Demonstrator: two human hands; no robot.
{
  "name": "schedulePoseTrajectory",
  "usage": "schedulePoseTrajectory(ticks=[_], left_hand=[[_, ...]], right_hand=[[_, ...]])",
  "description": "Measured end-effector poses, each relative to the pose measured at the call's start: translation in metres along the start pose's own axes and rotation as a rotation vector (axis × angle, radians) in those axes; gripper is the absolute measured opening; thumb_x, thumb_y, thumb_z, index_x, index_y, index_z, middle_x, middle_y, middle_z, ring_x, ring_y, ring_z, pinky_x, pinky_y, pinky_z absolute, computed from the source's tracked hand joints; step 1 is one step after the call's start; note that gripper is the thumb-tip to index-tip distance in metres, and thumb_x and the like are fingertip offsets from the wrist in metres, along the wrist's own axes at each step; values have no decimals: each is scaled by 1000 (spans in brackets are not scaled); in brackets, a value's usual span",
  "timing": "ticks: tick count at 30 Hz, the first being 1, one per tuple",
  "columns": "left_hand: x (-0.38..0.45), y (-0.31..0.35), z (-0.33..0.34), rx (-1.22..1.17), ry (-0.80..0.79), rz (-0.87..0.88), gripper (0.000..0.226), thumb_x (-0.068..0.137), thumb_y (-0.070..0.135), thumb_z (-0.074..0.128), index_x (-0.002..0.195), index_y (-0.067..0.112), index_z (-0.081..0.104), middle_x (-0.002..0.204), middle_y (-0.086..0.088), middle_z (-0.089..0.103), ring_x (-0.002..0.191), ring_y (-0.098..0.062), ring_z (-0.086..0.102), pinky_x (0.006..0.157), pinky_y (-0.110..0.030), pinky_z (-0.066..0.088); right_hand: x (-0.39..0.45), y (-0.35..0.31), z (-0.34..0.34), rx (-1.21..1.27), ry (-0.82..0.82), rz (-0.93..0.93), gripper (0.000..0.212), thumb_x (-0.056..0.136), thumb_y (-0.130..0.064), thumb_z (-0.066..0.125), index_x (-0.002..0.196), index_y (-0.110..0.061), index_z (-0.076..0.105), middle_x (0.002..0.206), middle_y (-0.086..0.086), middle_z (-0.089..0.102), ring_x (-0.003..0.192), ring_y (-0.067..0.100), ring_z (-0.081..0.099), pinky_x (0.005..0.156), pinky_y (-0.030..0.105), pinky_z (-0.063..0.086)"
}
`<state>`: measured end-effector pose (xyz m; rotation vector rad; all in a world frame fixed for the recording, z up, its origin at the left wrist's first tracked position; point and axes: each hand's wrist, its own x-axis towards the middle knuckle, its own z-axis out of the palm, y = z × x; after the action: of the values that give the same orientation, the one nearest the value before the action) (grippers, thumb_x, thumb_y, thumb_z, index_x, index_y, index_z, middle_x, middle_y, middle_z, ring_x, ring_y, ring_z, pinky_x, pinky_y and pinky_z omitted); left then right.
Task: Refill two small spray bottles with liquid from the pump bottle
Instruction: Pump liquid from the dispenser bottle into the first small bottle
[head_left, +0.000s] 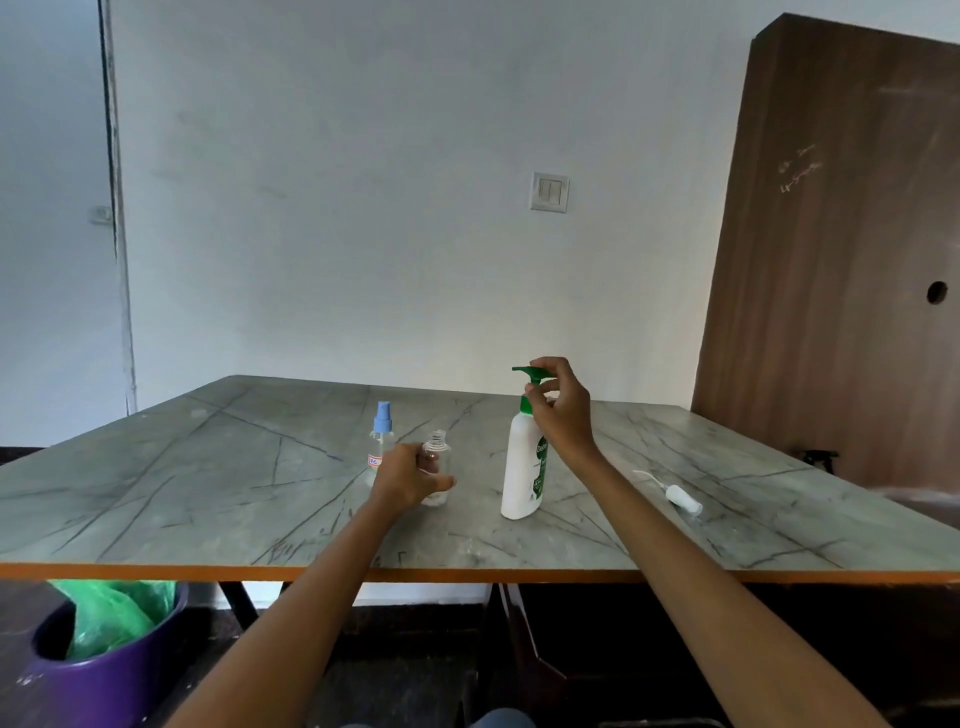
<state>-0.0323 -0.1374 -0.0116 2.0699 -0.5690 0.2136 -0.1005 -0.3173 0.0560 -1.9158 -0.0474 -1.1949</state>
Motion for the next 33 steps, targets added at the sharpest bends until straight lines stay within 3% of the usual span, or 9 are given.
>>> schedulePoseTrajectory(ticks=[4,10,16,20,28,33], left_hand=[[4,1,0,95,-6,46,31,71,21,79,88,10,57,87,-4,60,80,-17,57,79,-30,49],[11,26,2,33,99,109,46,70,32,78,102,3,61,86,0,60,77,-13,55,67,-21,42],[22,64,3,60,158,246,52,71,35,77,113,11,59,97,-5,65,79,-13,53,72,-26,44],[28,78,7,112,163,248,53,74,35,75,121,17,57,105,-6,65,96,-21,56,79,-31,46],[29,89,7,181,183,251,58,77,35,72,129,22,52,111,-7,63,113,-23,46,79,-27,38],[31,94,3,187,128,253,74,73,40,75,137,20,45,117,-6,61,115,-23,47,85,-30,41]], right_hand=[[3,-2,0,75,7,80,25,85,1,56,108,-9,59,99,-7,59,77,8,55,67,7,43],[13,1,-10,98,-83,101,26,83,6,57,101,-11,63,101,-1,63,97,12,56,73,16,46],[10,6,-9,108,-33,87,33,79,4,61,100,-21,65,114,-2,63,101,14,52,69,18,45],[7,4,-9,136,-28,84,38,76,6,61,99,-25,64,110,-7,62,99,12,51,72,23,45],[7,3,-7,117,5,65,28,80,0,61,104,-14,67,106,-3,63,102,15,52,76,26,45],[8,2,-5,63,91,15,19,88,-9,54,97,-9,71,100,-2,67,103,19,54,79,34,46]])
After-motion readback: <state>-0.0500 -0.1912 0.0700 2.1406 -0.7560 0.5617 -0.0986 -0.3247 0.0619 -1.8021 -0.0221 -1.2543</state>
